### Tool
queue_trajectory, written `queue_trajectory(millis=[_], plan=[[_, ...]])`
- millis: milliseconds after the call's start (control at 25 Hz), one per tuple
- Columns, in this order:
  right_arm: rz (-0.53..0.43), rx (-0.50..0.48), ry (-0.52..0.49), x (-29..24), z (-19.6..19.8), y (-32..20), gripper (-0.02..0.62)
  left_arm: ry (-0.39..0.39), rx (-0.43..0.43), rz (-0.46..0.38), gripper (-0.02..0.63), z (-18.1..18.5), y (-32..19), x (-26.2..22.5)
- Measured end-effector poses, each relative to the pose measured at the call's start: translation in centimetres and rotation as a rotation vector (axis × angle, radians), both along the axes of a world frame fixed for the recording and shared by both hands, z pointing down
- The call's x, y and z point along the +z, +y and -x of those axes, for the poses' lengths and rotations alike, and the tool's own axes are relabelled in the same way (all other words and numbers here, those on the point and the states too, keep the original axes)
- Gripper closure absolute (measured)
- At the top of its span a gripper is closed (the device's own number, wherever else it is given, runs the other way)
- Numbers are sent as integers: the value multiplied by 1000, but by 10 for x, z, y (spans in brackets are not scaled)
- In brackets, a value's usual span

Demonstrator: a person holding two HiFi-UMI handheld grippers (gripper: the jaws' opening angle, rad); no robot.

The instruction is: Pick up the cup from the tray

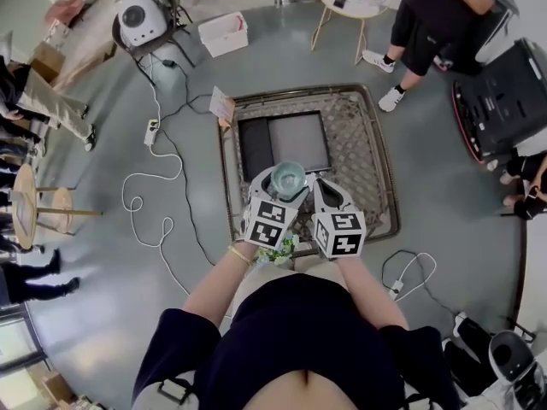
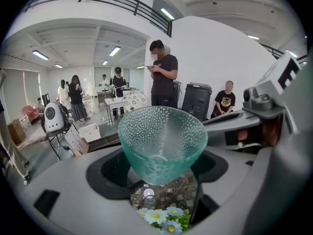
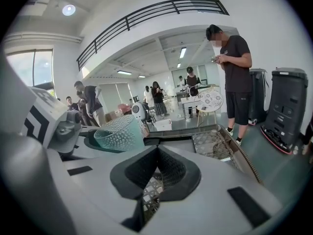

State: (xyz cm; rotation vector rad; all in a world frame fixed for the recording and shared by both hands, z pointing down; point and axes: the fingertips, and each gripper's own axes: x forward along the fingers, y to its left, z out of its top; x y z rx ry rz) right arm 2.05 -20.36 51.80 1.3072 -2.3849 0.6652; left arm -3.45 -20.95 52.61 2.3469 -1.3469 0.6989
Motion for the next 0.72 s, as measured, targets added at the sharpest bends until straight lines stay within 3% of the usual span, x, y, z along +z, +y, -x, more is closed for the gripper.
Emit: queue_trajectory(millis=[720], plan=[[-40,-12,17,-6,3,29,586,-2,-15,13,236,7,48,-2]])
